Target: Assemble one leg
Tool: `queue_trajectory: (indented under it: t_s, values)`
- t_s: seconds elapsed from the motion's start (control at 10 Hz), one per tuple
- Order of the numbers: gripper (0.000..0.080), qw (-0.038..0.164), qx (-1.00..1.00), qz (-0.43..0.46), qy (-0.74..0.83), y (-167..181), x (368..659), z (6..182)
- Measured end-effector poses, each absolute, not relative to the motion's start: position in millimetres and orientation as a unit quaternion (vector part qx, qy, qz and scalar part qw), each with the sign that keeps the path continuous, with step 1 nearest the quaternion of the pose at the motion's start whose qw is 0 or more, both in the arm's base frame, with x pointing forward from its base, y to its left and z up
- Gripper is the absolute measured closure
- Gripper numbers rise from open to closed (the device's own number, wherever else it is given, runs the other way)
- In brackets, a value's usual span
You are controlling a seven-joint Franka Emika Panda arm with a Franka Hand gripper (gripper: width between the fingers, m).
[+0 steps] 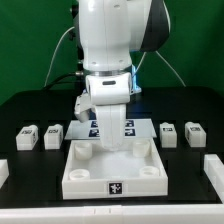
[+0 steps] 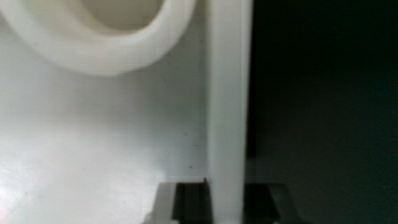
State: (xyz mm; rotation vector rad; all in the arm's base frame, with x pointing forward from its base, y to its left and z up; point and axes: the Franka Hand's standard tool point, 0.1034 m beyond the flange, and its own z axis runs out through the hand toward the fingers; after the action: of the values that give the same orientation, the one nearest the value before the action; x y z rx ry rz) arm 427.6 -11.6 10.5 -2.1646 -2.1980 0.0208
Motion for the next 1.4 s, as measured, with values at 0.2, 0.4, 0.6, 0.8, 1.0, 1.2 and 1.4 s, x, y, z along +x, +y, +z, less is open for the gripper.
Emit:
queue_trajectory:
  t_s: [0.2, 0.4, 0.6, 0.8, 1.0, 1.2, 1.4]
  values:
    - [0.0740, 0.028, -0.701, 0.007, -0.712, -12, 428, 10.5]
    - [0.0740, 0.028, -0.701, 0.007, -0.712, -12, 428, 10.5]
    - [0.0739, 0.028, -0.701, 0.007, -0.712, -12, 428, 10.5]
    - [0.0739, 0.024, -0.712, 0.001, -0.702, -4, 437, 13.5]
    - [0.0739, 0.022, -0.723, -0.004, -0.690, 19, 453, 20.9]
    - [0.0739, 0.017, -0.714, -0.017, -0.700, 47, 477, 19.9]
    - [0.0739, 0.018, -0.719, -0.027, -0.695, 65, 490, 16.3]
